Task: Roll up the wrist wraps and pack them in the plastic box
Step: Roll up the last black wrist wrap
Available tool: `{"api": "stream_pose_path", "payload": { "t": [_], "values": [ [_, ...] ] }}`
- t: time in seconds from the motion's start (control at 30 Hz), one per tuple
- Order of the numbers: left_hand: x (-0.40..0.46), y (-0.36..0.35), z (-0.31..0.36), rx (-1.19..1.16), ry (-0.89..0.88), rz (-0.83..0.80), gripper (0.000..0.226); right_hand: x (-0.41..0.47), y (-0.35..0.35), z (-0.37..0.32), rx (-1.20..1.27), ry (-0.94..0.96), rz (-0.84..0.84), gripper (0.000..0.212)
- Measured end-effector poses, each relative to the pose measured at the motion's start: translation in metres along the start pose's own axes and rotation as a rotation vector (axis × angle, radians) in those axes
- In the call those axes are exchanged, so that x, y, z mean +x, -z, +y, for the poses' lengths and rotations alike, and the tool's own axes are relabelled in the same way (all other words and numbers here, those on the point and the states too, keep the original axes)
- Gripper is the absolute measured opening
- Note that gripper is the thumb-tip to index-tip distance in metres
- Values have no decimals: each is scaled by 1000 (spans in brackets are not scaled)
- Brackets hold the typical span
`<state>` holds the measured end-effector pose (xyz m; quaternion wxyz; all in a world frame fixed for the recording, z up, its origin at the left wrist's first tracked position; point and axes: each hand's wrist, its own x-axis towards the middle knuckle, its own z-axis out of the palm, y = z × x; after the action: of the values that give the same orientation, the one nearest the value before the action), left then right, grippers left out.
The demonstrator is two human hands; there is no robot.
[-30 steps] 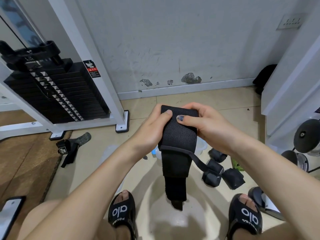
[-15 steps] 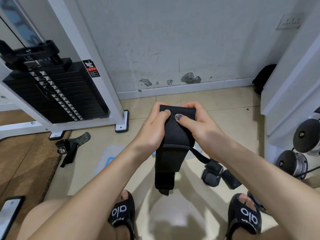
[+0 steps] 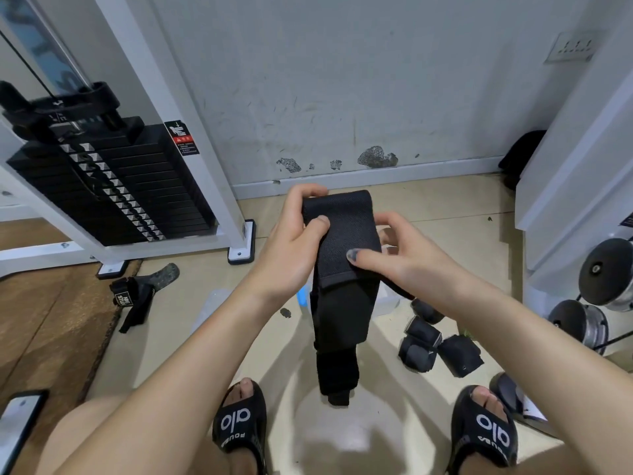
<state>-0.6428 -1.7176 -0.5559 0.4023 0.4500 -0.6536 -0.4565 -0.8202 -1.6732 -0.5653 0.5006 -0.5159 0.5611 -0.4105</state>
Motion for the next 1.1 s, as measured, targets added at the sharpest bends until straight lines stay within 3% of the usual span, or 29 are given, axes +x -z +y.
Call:
{"api": "stream_pose_path", "payload": {
  "t": [0.07,0.1,0.23,0.43,0.5,0.6,0.77,0.87,1.1],
  "values": [
    [1,8,-1,74,-60,26,35,-2,7,5,-377,10,51,40],
    [1,11,0,93,-86,35,37,-5,8,6,-454,9,58,36],
    [2,15,5,128,-189,63,37,-6,5,12,-368,15,148,14],
    [6,14,0,197,-172,91,33,-3,-1,15,-439,43,185,15],
    [5,13,0,201,-181,70,33,0,0,15,-403,68,185,20],
    [4,13,1,221,-212,-2,30,5,3,7,-152,125,145,36],
    [0,11,-1,158,-186,-149,31,10,8,-10,119,158,105,22],
    [-1,8,-5,115,-104,-174,24,12,10,-10,169,132,66,7],
    [1,6,-4,31,-67,-196,13,13,11,-9,174,164,12,14]
  ]
}}
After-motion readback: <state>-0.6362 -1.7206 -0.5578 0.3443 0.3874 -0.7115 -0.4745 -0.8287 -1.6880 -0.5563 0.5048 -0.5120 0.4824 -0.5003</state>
